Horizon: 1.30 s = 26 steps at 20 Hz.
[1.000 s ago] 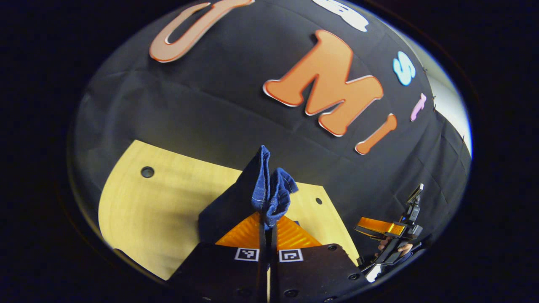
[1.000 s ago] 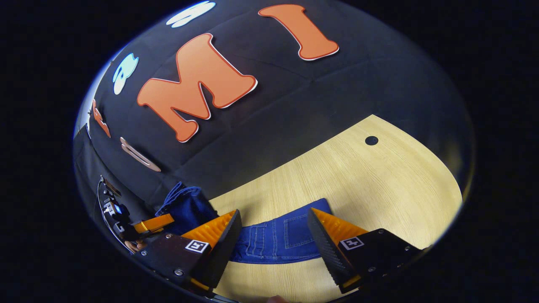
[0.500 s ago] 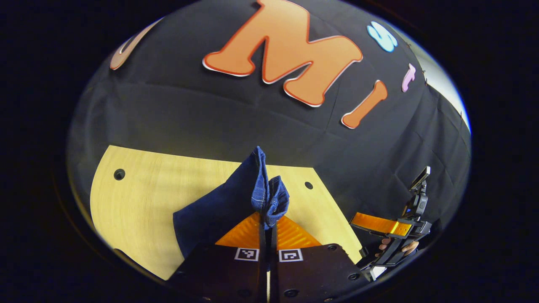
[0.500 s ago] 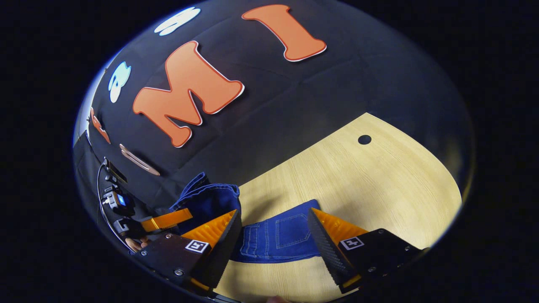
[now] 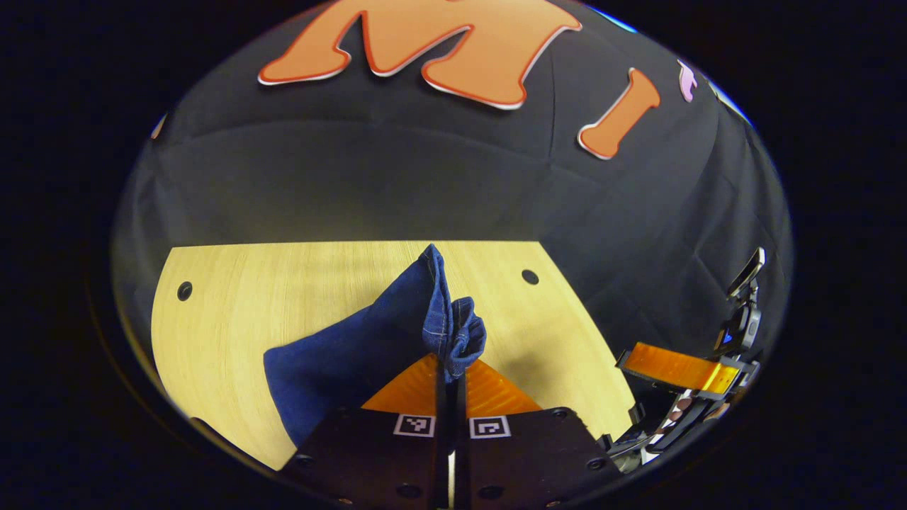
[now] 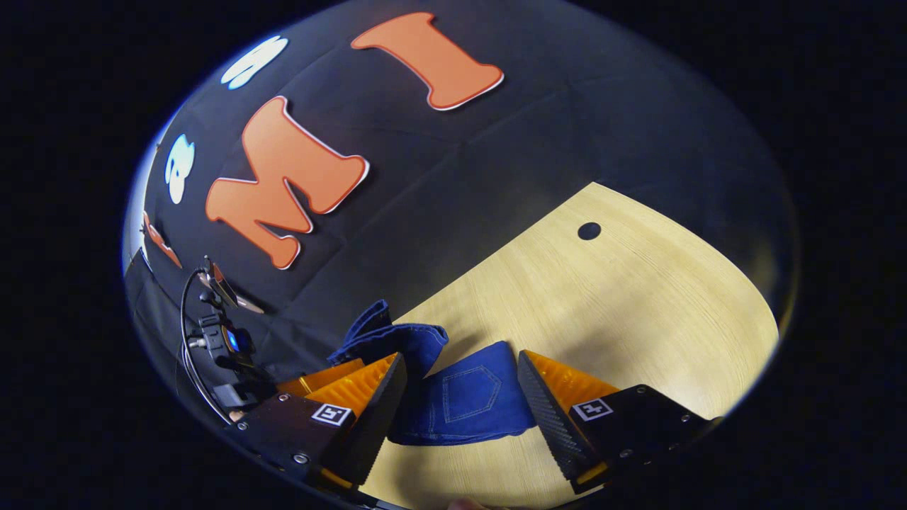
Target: Grasp the waist and the cuffs of the jeans and fold them to make the two legs overlap; first hold the waist and fold one-third of the jeans toward the cuffs, then hold the cuffs and fold the remaining one-third in the same direction to finish folding.
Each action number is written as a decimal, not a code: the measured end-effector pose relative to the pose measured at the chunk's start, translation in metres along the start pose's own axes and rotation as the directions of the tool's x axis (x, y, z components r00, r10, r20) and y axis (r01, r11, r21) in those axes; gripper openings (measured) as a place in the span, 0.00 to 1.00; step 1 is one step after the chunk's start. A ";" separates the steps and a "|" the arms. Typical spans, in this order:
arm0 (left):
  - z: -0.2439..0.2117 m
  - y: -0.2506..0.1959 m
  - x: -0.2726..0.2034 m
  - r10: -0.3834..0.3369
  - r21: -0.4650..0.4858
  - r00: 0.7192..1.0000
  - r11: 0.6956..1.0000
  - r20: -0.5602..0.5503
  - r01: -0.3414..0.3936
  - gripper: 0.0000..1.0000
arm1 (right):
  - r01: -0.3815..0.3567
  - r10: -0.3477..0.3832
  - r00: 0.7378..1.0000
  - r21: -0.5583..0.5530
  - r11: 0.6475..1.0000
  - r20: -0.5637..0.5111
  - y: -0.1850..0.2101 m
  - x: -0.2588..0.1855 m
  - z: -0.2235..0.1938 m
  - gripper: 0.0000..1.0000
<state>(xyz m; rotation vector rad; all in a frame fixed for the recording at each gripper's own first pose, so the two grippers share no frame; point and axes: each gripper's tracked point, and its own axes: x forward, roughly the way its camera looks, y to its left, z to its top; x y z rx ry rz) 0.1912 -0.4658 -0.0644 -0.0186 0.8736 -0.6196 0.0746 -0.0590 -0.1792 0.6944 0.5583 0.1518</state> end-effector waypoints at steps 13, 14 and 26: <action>0.005 -0.089 -0.016 -0.148 0.183 0.986 0.974 0.078 0.132 0.89 | 0.008 -0.005 0.998 -0.045 0.999 0.069 -0.005 0.005 0.025 0.98; 0.013 -0.083 -0.021 -0.130 0.184 0.984 0.977 0.118 0.106 0.94 | 0.006 0.002 0.994 -0.074 0.997 0.106 0.003 0.003 0.031 0.98; 0.095 -0.032 -0.098 0.148 0.132 0.759 0.946 0.634 -0.295 0.97 | -0.017 0.181 0.919 -0.426 0.905 0.349 0.132 -0.036 0.073 0.97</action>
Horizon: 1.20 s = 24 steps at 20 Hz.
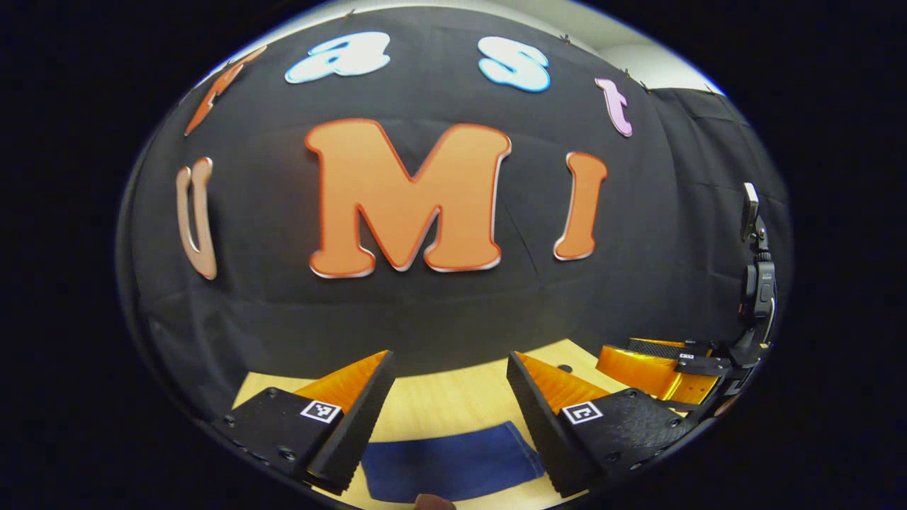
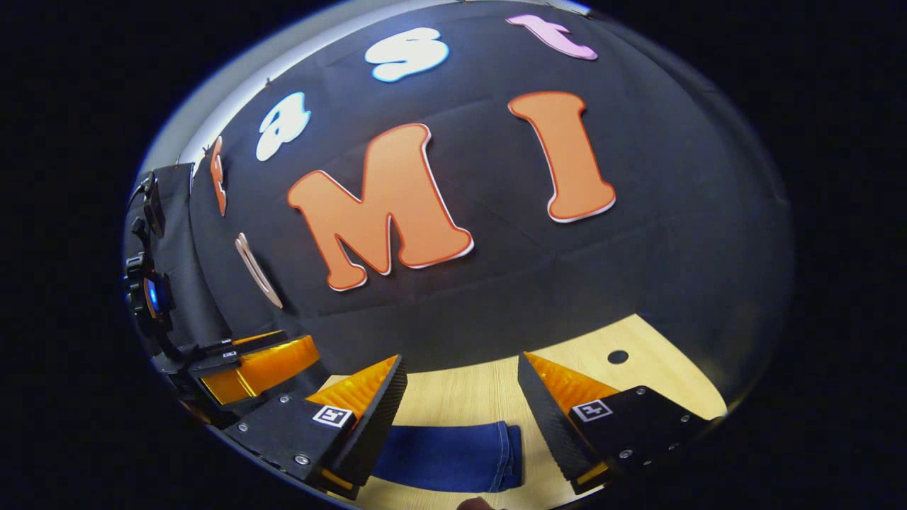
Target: Grasp the waist and the cuffs of the jeans and fold them to make the two legs overlap; first hold the waist and fold one-third of the jeans toward the cuffs, then hold the cuffs and fold the remaining one-third in the same direction to finish folding.
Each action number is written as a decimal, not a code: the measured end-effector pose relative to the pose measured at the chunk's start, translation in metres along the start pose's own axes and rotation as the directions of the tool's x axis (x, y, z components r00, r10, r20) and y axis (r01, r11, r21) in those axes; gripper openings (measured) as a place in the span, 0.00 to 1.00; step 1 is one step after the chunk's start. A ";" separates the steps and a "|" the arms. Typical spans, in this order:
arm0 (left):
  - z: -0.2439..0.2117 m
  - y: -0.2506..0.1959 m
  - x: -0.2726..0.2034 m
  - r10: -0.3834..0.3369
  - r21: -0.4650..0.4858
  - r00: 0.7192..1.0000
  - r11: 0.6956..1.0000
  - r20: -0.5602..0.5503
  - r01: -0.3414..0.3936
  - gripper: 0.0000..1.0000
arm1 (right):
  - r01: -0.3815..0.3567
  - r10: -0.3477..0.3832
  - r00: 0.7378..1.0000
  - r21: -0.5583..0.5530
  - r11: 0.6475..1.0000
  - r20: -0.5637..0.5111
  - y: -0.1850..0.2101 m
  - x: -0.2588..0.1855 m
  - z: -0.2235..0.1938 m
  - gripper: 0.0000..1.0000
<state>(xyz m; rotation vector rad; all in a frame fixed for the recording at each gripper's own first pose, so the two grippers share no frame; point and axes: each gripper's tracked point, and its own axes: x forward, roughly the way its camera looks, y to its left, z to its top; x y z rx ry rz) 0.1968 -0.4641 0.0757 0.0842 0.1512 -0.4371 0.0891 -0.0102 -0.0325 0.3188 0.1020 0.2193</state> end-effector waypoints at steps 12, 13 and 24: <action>-0.012 -0.003 0.000 0.210 -0.035 0.958 0.978 0.195 -0.207 0.95 | -0.062 0.137 0.959 -0.291 0.955 0.247 0.094 -0.021 0.051 1.00; -0.014 -0.004 0.001 0.215 -0.047 0.959 0.977 0.184 -0.210 0.98 | -0.066 0.142 0.962 -0.306 0.950 0.233 0.098 -0.020 0.045 0.96; -0.013 0.001 -0.006 0.276 -0.122 0.937 0.959 0.213 -0.255 0.97 | -0.087 0.141 0.973 -0.276 0.957 0.182 0.100 -0.025 0.010 0.96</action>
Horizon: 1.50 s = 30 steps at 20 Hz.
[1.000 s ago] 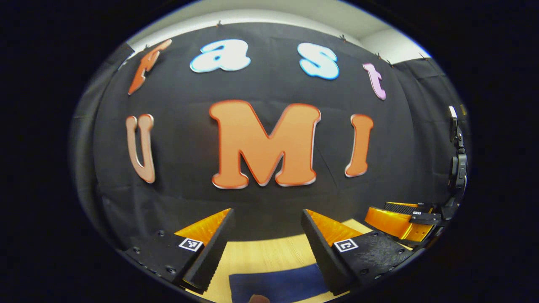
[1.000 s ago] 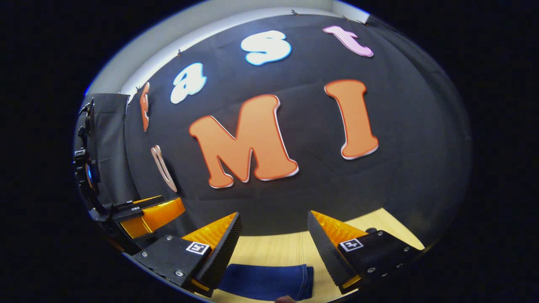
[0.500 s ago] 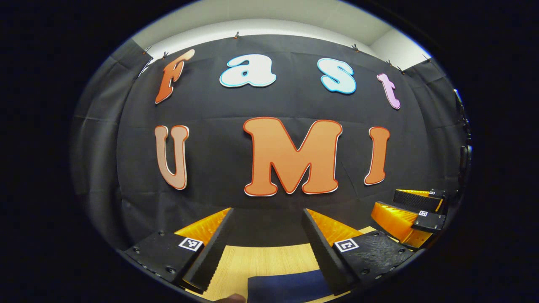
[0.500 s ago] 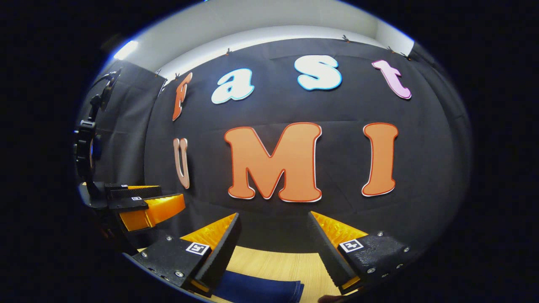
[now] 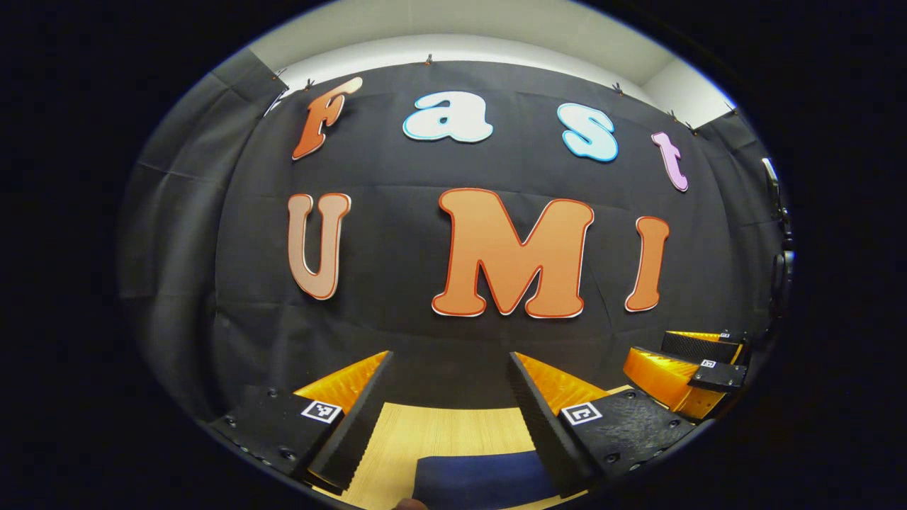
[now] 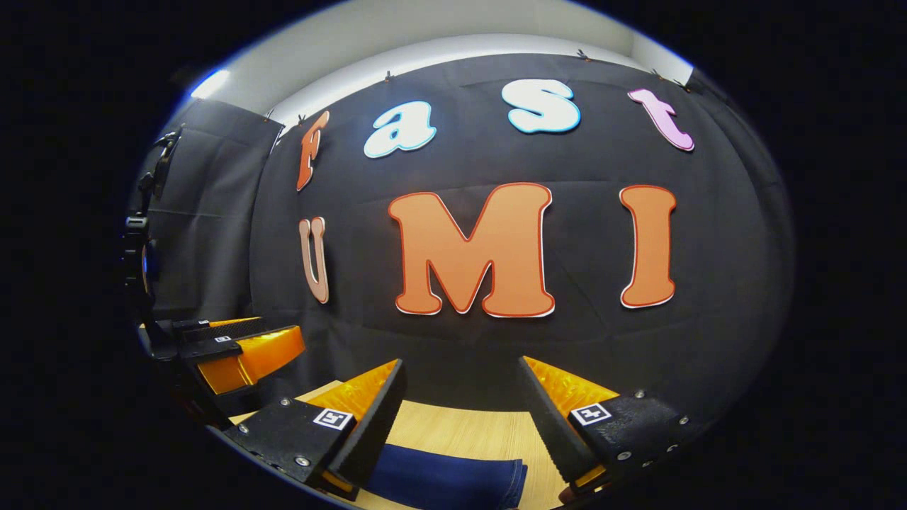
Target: Grasp the waist and the cuffs of the jeans and fold them to make the two legs overlap; first hold the waist and fold one-third of the jeans toward the cuffs, then hold the cuffs and fold the remaining one-third in the same direction to finish folding.
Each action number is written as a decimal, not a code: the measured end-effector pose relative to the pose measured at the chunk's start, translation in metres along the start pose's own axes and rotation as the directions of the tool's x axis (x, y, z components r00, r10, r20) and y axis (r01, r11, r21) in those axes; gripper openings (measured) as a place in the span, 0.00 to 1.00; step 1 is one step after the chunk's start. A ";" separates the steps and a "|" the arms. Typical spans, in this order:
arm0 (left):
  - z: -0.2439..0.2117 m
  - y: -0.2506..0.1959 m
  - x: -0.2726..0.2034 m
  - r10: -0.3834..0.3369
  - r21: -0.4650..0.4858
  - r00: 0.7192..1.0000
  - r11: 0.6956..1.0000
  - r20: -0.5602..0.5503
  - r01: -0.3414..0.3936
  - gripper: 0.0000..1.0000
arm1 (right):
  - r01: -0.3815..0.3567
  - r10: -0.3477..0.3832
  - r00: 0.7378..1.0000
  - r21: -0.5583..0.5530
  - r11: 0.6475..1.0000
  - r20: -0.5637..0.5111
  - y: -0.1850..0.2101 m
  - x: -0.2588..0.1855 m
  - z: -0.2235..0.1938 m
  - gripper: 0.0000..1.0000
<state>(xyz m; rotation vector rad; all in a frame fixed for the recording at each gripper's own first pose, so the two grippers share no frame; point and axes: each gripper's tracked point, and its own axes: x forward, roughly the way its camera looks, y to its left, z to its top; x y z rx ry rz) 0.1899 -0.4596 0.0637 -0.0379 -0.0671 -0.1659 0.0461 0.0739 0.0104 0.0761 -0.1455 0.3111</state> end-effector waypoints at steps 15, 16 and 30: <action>-0.012 -0.002 -0.003 0.020 -0.045 0.999 0.999 -0.043 -0.022 0.96 | 0.029 -0.027 0.999 0.041 0.999 -0.033 -0.008 -0.007 -0.024 0.95; -0.015 0.001 -0.005 0.043 -0.046 0.998 0.998 -0.052 -0.045 0.96 | 0.030 -0.028 0.999 0.047 0.998 -0.040 -0.010 -0.006 -0.027 0.95; -0.023 0.007 -0.008 0.037 0.023 0.999 0.999 -0.035 -0.037 0.96 | 0.021 -0.019 0.998 0.045 0.999 -0.060 -0.008 -0.007 -0.040 0.95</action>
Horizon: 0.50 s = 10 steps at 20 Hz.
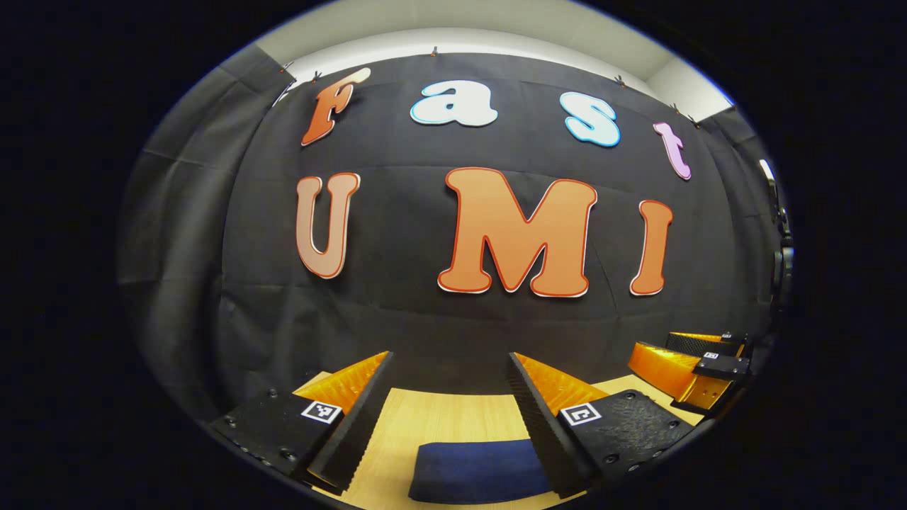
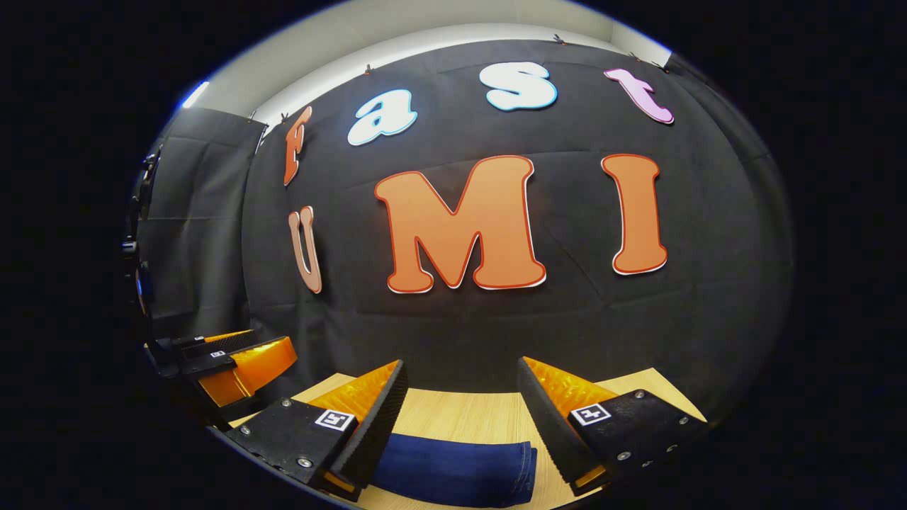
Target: Grasp the waist and the cuffs of the jeans and fold them to make the two legs overlap; first hold the waist and fold one-third of the jeans toward the cuffs, then hold the cuffs and fold the remaining one-third in the same direction to finish folding.
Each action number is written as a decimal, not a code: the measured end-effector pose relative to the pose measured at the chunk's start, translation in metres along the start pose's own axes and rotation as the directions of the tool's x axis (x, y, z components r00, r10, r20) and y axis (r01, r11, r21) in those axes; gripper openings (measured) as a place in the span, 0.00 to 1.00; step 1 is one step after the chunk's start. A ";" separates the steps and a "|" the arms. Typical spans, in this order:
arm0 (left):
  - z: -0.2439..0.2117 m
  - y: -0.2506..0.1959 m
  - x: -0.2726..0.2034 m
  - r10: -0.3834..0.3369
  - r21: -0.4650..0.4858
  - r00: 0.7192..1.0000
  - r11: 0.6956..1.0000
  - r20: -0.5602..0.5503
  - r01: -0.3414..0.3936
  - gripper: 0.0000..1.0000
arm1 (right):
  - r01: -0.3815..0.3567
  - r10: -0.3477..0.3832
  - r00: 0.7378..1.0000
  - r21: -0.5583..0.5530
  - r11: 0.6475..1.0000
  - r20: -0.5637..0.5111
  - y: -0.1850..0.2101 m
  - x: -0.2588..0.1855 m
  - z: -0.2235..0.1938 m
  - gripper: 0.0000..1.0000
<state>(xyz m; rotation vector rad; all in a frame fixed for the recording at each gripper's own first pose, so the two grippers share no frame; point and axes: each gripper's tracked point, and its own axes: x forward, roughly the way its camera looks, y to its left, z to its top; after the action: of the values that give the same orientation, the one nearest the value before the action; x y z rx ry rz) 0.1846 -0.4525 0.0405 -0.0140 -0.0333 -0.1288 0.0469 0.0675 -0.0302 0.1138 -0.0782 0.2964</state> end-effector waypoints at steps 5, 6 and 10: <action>-0.007 0.004 -0.008 0.001 0.038 1.000 0.999 -0.017 0.000 0.95 | -0.023 0.022 1.000 -0.013 1.000 -0.022 0.005 -0.006 -0.009 0.95; -0.008 0.004 -0.008 0.003 0.037 1.000 0.999 -0.015 -0.002 0.95 | -0.029 0.029 0.999 -0.010 1.000 -0.016 0.008 -0.006 -0.008 0.95; -0.004 0.015 -0.009 0.045 0.062 0.999 0.997 0.019 -0.046 0.96 | -0.037 0.036 0.999 -0.025 0.999 -0.013 0.012 -0.010 -0.009 0.95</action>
<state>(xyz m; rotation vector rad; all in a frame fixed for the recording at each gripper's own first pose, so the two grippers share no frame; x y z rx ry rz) 0.1778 -0.4368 0.0364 0.0470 -0.0546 -0.0818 0.0343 0.0768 -0.0387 0.0853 -0.0713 0.3324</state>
